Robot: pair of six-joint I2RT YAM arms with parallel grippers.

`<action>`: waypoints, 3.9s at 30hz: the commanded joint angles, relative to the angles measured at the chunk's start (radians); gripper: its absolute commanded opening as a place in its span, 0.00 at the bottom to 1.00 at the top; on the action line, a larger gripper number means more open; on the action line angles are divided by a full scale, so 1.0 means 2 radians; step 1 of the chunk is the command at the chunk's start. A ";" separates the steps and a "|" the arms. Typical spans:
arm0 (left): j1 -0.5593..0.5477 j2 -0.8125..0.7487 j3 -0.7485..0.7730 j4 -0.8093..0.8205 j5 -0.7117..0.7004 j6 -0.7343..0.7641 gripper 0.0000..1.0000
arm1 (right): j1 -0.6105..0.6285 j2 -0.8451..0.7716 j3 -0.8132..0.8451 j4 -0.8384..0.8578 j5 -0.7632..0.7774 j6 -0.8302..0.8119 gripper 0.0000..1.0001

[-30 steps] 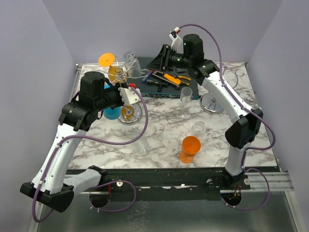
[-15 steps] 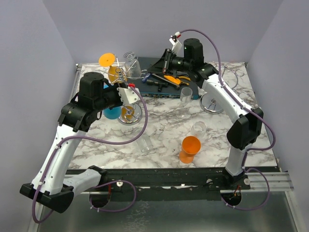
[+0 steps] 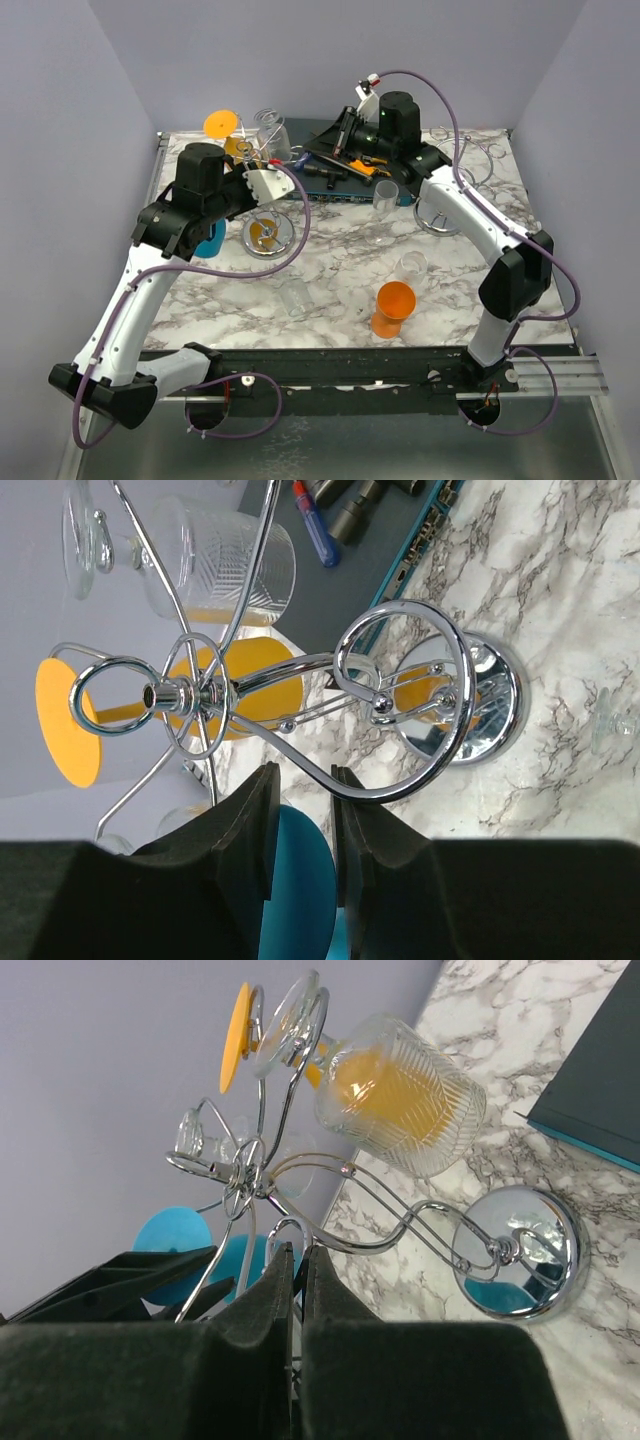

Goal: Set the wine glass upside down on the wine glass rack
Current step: Adjust the wine rack at the center of the board, then pick up the wine glass at the center of the board.

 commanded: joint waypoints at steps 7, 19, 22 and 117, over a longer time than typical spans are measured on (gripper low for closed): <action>0.000 0.031 0.017 0.030 -0.065 -0.038 0.31 | 0.055 -0.025 -0.044 -0.005 0.016 -0.006 0.00; 0.000 0.014 0.000 0.029 -0.092 -0.044 0.30 | 0.112 -0.052 -0.091 -0.015 0.052 -0.027 0.00; 0.001 0.011 -0.008 0.029 -0.093 -0.048 0.30 | 0.114 -0.063 -0.113 -0.010 0.057 -0.020 0.00; 0.003 0.005 0.097 0.054 0.036 -0.216 0.86 | 0.026 -0.193 -0.118 -0.212 0.209 -0.217 0.74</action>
